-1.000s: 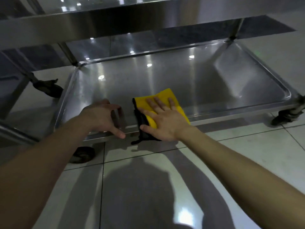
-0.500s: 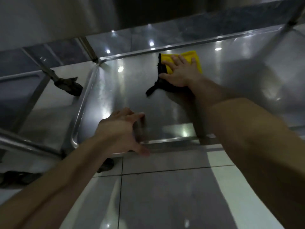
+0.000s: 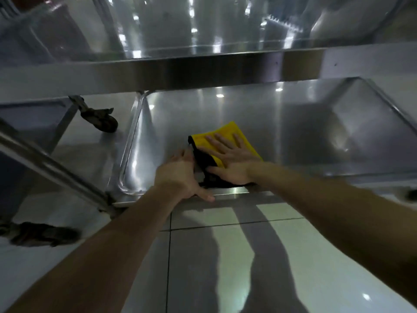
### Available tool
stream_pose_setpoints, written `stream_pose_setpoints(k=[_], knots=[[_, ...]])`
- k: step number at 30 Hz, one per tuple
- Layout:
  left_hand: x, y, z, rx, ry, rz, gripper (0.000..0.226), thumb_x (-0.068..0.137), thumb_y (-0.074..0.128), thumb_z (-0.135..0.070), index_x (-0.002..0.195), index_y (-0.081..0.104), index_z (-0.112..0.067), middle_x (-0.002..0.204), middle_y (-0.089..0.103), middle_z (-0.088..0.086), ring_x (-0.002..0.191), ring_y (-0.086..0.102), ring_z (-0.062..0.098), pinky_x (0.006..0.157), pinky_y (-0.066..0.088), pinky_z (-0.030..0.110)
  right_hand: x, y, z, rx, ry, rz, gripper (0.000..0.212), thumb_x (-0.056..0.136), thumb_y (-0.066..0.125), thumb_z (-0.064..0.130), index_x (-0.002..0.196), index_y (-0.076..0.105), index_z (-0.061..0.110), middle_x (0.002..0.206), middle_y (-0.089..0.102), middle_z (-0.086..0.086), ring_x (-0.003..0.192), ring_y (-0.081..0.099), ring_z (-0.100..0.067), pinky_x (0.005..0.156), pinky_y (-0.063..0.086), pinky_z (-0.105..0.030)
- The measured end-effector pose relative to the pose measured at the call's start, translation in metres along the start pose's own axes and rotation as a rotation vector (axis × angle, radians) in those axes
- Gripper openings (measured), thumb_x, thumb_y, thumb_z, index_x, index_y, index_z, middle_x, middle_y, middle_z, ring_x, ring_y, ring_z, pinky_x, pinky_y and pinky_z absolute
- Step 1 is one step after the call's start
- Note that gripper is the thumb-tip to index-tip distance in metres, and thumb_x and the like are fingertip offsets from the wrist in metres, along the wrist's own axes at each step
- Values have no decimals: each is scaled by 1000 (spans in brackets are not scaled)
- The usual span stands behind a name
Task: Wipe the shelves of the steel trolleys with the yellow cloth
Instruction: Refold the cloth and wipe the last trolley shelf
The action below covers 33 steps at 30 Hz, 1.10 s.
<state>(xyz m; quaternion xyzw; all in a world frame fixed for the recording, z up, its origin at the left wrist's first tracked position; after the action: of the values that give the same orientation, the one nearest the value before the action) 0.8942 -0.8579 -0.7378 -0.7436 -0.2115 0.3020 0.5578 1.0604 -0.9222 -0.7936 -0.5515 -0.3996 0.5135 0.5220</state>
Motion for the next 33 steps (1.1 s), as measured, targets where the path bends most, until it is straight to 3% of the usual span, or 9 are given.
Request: stream_pose_setpoints(k=[6,11,15,17,19,21,24,29,33], knots=[[-24,-5,1,46,7,-274,123,45,96,-74,142,49,-16,130,56,7,121,59,30,96,53,43,-38,7,38,29,68,-55,68,106,21,67,168,-1,48,179,-12,11,164,-15,-14,129,-9,-60],[-83,2,35,-170,117,-478,77,65,78,-88,97,61,-21,94,61,-2,88,60,22,78,51,42,-37,8,33,45,78,-63,77,95,10,79,167,0,53,178,-11,15,164,-15,-11,130,-9,-58],[-125,-3,125,-587,-436,-558,76,68,61,-98,68,62,-22,60,65,-5,64,68,16,62,55,34,-41,9,34,46,99,-54,78,91,5,81,165,-5,58,177,-14,17,163,-17,-9,131,-9,-56],[-142,-7,164,-825,-721,-621,79,59,64,-100,71,67,-22,63,68,-4,68,69,18,62,52,33,-39,5,34,38,99,-36,73,95,9,79,163,-7,60,177,-15,19,163,-18,-8,131,-9,-55],[-151,-17,188,-911,-831,-709,86,48,71,-98,86,64,-21,80,66,-3,76,65,17,66,51,34,-39,4,35,41,108,-20,67,103,19,74,163,-6,60,176,-14,20,163,-17,-7,131,-9,-54],[-145,-30,198,-967,-739,-756,88,48,84,-88,104,59,-24,102,66,-3,93,67,19,79,57,38,-38,4,35,48,119,-20,66,105,22,71,163,-5,61,176,-14,20,162,-18,-7,131,-10,-54],[-123,-52,191,-1102,-427,-685,59,65,93,-67,105,64,-36,108,75,-7,103,74,15,91,59,36,-34,7,35,48,120,-14,67,101,18,76,161,-9,63,176,-17,19,162,-20,-8,131,-10,-55],[-100,-56,186,-1196,-400,-780,33,92,80,-53,75,66,-28,59,69,-8,57,68,4,68,54,30,-14,13,60,67,160,-10,84,88,5,86,164,-11,55,176,-23,13,162,-25,-15,128,-13,-61],[-93,-51,188,-1249,-393,-841,40,99,75,-45,68,62,-24,52,61,-7,53,66,10,59,59,28,19,12,113,79,107,-23,92,82,0,89,166,-9,53,177,-21,8,163,-24,-19,126,-15,-64]])
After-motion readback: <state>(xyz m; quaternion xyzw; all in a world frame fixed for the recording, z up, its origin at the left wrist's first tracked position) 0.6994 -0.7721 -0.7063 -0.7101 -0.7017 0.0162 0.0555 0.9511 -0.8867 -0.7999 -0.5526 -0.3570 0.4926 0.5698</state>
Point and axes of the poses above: each hand's wrist, its own x-axis towards the middle knuckle, its own y-axis out of the palm, z = x × y, the point moved 5 cm from there along x, towards the middle knuckle
